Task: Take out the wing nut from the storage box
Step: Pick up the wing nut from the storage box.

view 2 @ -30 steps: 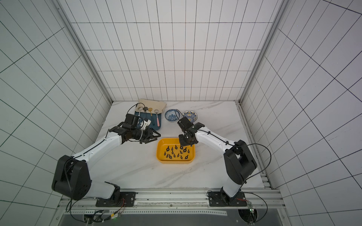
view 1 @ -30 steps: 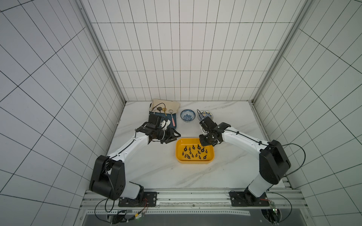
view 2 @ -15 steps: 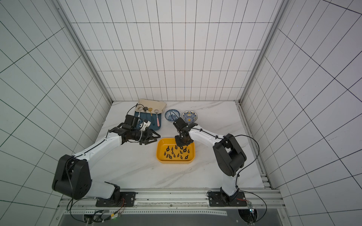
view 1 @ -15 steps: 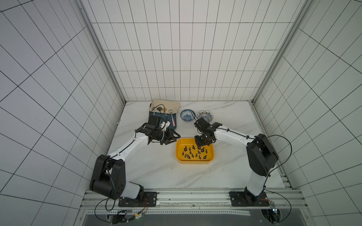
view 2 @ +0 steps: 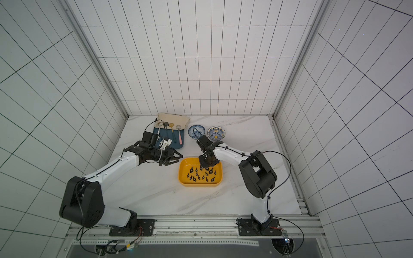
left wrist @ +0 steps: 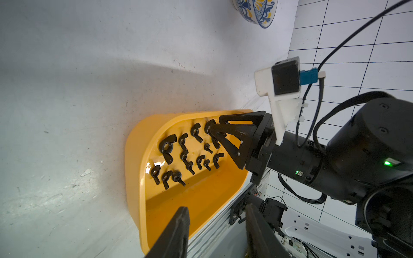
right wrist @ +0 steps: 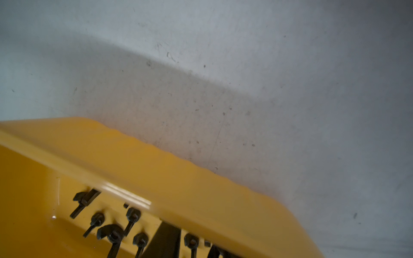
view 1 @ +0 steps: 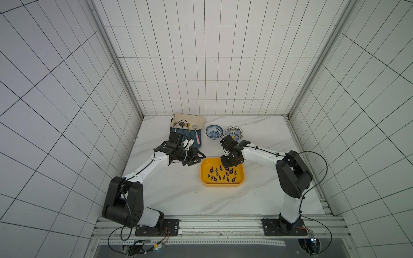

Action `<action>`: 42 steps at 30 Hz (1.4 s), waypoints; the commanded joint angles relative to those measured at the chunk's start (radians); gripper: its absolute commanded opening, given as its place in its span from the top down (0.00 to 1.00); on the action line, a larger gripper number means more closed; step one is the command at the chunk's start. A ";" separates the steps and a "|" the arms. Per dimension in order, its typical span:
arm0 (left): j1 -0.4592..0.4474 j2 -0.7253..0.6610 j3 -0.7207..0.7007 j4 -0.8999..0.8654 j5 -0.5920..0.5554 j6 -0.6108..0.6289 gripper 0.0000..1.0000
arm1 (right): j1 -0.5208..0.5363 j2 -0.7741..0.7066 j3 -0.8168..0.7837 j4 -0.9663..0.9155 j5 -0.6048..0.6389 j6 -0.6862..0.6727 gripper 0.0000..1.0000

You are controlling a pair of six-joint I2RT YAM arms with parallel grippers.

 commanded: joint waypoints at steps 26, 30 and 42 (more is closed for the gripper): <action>0.001 0.003 -0.017 0.013 -0.001 0.006 0.58 | 0.013 0.057 -0.006 0.063 0.068 0.015 0.75; 0.001 0.003 -0.022 0.013 -0.004 0.004 0.59 | 0.014 0.054 -0.017 0.072 0.081 0.020 0.82; -0.014 0.001 -0.027 0.018 -0.017 -0.011 0.60 | 0.023 0.031 -0.049 0.076 0.113 0.026 1.00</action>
